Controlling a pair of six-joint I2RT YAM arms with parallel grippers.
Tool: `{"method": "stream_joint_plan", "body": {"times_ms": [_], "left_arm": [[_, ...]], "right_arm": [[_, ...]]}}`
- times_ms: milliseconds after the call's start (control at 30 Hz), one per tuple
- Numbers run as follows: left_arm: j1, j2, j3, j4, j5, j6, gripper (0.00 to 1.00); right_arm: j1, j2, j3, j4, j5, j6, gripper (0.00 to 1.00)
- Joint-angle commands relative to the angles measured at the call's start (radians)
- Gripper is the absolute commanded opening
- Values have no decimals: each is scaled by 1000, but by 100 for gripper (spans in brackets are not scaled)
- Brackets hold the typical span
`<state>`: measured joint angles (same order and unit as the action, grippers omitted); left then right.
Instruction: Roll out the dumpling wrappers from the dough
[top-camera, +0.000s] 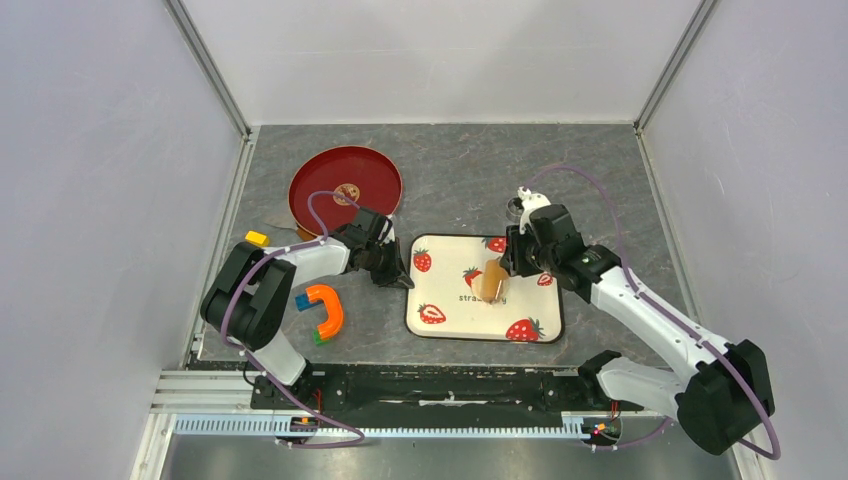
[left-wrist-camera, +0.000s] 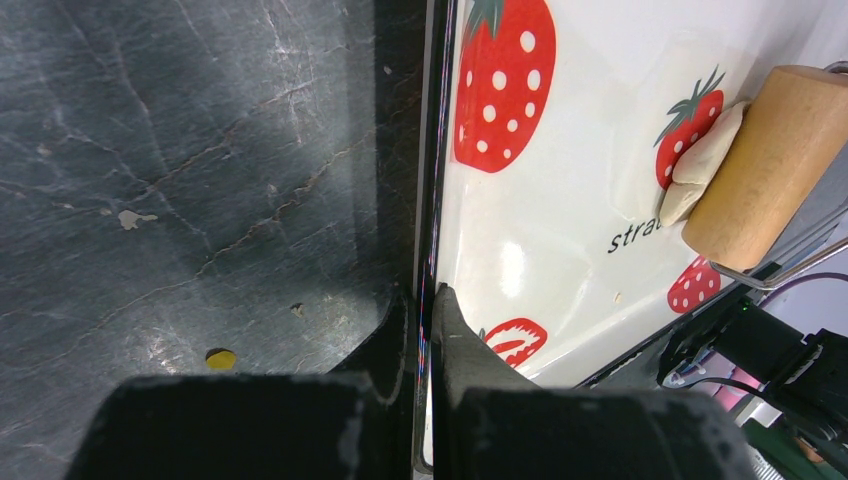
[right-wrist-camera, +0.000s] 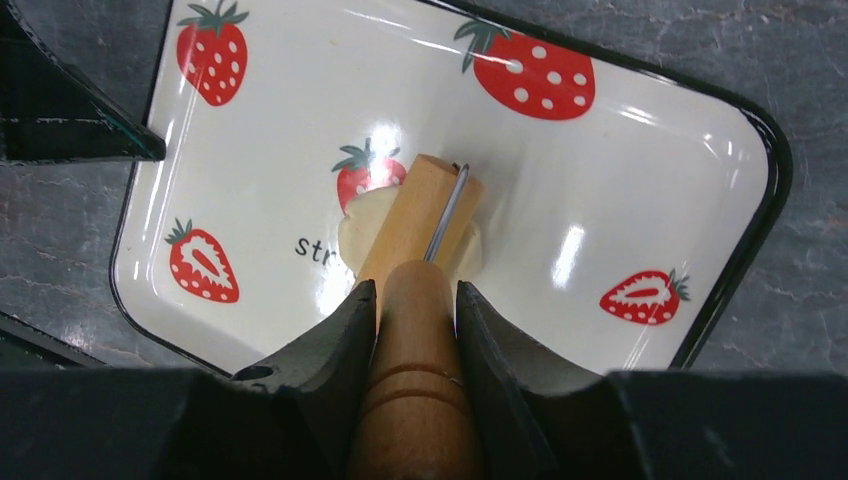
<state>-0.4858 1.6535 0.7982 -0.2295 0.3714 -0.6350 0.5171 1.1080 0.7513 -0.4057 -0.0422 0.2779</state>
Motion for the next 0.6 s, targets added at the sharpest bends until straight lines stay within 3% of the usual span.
{"method": "stream_joint_plan", "body": {"times_ms": [0,567], "left_arm": [[-11,91,-57,-99,-183,57,2],[-11,91,-57,-100,-181,58,2]], "right_arm": [[22,-11,67,-278,16,61,0],[22,18,207,-161,-25,84,0]]}}
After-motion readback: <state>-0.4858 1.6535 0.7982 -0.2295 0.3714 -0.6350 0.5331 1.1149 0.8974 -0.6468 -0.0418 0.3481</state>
